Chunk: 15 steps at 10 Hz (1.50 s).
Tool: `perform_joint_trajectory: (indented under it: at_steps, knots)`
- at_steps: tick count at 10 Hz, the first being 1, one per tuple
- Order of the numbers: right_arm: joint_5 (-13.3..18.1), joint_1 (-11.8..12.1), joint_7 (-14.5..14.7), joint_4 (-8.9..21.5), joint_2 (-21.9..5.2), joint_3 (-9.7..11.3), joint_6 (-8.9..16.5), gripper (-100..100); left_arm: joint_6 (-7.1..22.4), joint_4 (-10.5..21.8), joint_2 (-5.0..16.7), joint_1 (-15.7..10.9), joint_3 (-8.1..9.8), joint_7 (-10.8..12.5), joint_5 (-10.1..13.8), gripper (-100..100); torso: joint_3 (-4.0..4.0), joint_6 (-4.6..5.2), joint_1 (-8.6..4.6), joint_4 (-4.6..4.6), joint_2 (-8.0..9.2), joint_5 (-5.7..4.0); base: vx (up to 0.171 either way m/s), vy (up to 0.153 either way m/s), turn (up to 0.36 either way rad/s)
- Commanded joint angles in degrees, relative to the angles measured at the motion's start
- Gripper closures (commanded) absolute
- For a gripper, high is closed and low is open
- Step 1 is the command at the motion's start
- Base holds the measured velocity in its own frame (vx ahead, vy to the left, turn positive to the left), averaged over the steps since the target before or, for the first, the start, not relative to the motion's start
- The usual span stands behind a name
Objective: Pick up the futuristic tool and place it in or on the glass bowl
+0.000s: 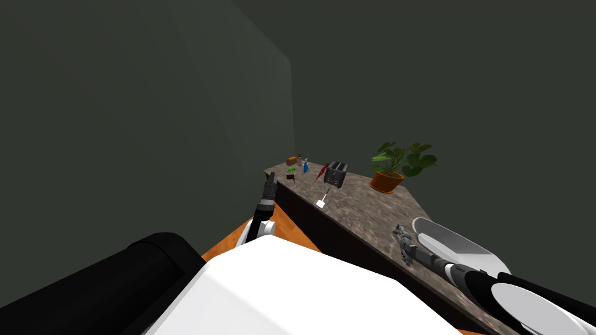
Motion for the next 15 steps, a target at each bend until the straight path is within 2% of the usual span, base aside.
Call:
perform_joint_trajectory:
  at_steps: [1, 2, 3, 4, 5, 6, 7, 10, 15]
  knots:
    - [0.0, 0.0, 0.0, 0.0, 0.0, 0.0, 0.0, 100, 0.0, 0.0, 0.0, 0.0, 0.00, 0.0, 0.0, 0, 0.00, 0.00, 0.00, 0.00, 0.00, 0.00, 0.000, 0.000, 0.000]
    - [0.0, 0.0, 0.0, 0.0, 0.0, 0.0, 0.0, 100, 0.0, 0.0, 0.0, 0.0, 0.00, 0.0, 0.0, 0, 0.00, 0.00, 0.00, 0.00, 0.01, 0.01, 0.000, 0.000, 0.000]
    - [0.0, 0.0, 0.0, 0.0, 0.0, 0.0, 0.0, 0, 0.0, 0.0, 0.0, 0.0, 0.00, 0.0, 0.0, 0, 0.01, 0.00, 0.01, 0.00, 0.01, 0.02, 0.000, 0.000, 0.000]
    - [-0.6, 0.6, -1.1, -1.7, -0.5, -0.5, 1.4, 100, 0.0, 0.0, 0.0, 0.0, 0.00, 0.0, 0.0, 0, 0.01, 0.00, 0.01, 0.00, 0.01, 0.02, -0.017, -0.003, 0.012]
    - [-0.4, 0.4, -0.4, -0.8, -0.2, -0.3, 0.5, 100, 0.0, 0.0, 0.0, 0.0, 0.00, 0.0, 0.0, 0, 0.05, 0.02, 0.02, 0.02, 0.08, 0.05, -0.011, -0.003, 0.001]
    - [-0.4, 0.4, -0.5, -0.9, -0.2, -0.3, 0.7, 0, 0.0, 0.0, 0.0, 0.0, 0.00, 0.0, 0.0, 0, 0.05, 0.01, 0.02, 0.02, 0.07, 0.03, 0.000, 0.000, 0.000]
    - [-0.7, -1.5, -2.1, -1.2, 1.0, 1.2, 0.0, 100, 0.0, 0.0, 0.0, 0.0, 0.00, 0.0, 0.0, 0, 0.03, 0.01, 0.03, 0.02, 0.05, 0.04, -0.151, -0.024, 0.044]
    - [-1.3, -4.7, -5.0, -1.6, 3.0, 3.4, -1.0, 100, 0.0, 0.0, 0.0, 0.0, 0.00, 0.0, 0.0, 0, 0.66, 0.03, -0.23, 0.26, 1.15, -0.04, -0.282, -0.092, 0.059]
    - [-2.5, -9.8, -9.9, -2.0, 6.2, 6.2, -2.4, 100, 0.0, 0.0, 0.0, 0.0, 0.01, 0.0, 0.0, 0, 0.54, 0.05, -0.48, 0.28, 0.85, -0.12, -0.206, -0.127, 0.054]
